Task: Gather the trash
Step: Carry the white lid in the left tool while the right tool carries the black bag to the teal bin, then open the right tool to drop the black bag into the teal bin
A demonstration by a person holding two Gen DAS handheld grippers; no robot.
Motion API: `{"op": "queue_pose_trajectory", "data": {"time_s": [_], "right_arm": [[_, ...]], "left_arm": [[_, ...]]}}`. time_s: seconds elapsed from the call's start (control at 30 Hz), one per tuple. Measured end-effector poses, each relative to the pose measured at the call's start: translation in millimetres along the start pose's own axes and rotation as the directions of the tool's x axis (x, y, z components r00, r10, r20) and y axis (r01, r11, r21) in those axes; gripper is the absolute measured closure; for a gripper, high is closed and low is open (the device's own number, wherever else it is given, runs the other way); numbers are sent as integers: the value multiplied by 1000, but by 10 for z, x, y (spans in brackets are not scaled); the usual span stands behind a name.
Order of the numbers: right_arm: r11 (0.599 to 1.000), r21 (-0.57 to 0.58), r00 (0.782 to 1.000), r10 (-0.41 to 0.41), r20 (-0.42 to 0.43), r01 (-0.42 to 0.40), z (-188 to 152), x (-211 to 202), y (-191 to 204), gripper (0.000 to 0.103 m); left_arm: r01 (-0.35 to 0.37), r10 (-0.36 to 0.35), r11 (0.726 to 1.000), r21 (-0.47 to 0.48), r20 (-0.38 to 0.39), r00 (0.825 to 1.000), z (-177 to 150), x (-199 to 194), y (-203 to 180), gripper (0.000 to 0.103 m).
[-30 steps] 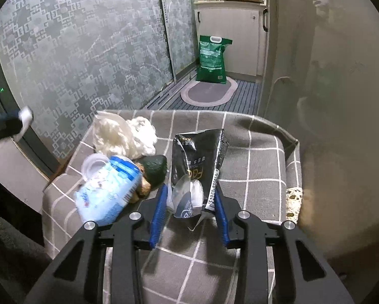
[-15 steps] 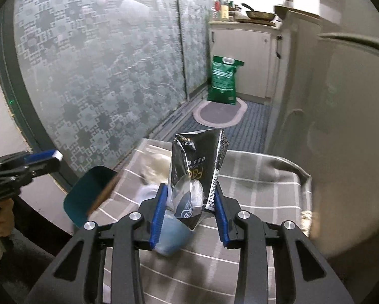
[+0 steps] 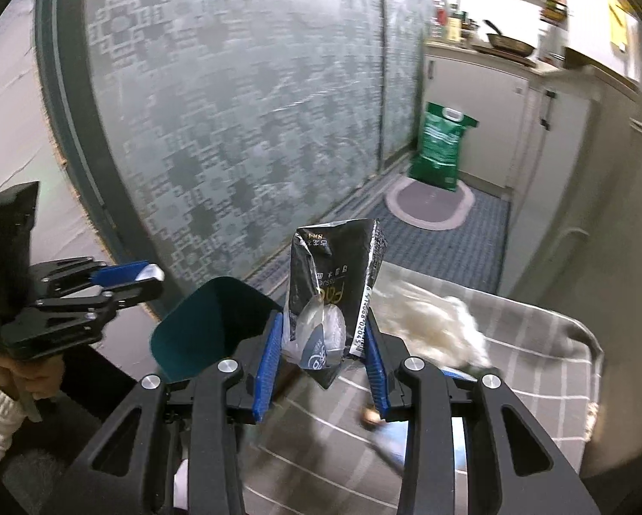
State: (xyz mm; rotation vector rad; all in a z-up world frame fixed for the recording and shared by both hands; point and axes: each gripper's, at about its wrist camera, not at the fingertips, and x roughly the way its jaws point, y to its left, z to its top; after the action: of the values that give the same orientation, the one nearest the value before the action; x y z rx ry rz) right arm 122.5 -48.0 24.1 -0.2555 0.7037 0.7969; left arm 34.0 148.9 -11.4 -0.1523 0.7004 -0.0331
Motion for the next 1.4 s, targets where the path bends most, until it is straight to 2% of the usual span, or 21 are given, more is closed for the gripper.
{"op": "queue_pose_trajectory", "data": {"time_s": [0.2,0.37,0.6,0.97,1.03,1.1,1.2,1.4], "right_arm": [[997,-39,998,58,-26,-59,87,188,309,66],[993,-66,994,93,-63,-98,132,395,558,66],[983,-107,978,132,-160,-150,109,810,960,66],[977,-137,948,116,-296,-163,7,1412,1299,64],[978,-138,941,108,-320,-159,-14,1500,1325,60],[980,-130,936,97,-339,-149,-43,1592,1326,51],[981,-124,927,97,-362,-151,-79,1681,1322,49],[983,-117,928,93,-361,-144,-78,1737,1318,47]], "left_arm": [[-14,13,999,-40,-45,999,-124,114,294,70],[-44,38,998,-54,-119,992,-299,299,481,70],[-67,57,997,-47,-188,980,-509,495,646,70],[-83,64,994,-68,-246,967,-676,584,890,70],[-88,68,994,-71,-253,965,-705,578,933,70],[-91,69,993,-73,-259,963,-732,575,971,70],[-91,69,993,-75,-262,962,-751,578,1008,70],[-82,58,994,-78,-270,961,-754,603,1030,70]]}}
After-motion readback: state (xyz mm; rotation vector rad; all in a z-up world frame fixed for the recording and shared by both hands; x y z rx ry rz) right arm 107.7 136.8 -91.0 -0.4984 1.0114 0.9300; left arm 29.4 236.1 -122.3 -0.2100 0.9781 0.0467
